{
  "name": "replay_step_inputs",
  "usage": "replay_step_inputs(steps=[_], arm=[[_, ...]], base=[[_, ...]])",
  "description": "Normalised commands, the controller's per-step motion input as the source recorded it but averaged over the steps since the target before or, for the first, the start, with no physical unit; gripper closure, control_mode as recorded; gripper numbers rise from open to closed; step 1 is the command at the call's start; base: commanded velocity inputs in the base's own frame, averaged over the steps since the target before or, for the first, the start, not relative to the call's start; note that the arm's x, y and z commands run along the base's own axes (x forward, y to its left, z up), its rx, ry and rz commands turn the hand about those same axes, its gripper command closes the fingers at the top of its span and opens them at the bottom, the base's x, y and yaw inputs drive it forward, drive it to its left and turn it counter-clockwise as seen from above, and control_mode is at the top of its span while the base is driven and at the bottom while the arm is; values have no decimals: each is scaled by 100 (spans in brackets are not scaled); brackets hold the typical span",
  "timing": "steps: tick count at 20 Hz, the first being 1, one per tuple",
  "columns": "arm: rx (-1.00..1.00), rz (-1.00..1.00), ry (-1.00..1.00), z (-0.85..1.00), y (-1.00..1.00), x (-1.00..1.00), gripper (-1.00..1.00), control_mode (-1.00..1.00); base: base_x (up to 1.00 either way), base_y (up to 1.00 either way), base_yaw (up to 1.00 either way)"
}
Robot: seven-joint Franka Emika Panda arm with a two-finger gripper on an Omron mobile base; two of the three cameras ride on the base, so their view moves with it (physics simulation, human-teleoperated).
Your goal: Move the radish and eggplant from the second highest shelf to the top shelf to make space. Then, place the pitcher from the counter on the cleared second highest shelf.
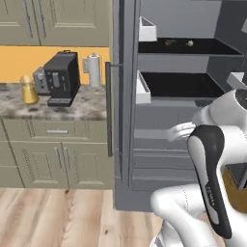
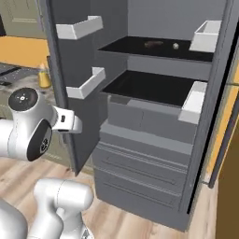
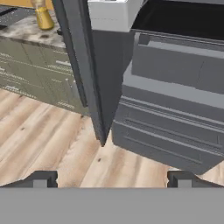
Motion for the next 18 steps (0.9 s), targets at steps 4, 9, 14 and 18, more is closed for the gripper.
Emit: replay_step_inputs(steps=[4,9,14,18], arm=[[0,0,0,0,0,0,-100,100],[0,0,0,0,0,0,-100,100],[0,0,0,0,0,0,-100,100],[0,0,0,0,0,0,-100,100]], base=[[0,100,28],[37,100,14],[64,73,0],[79,53,-6]])
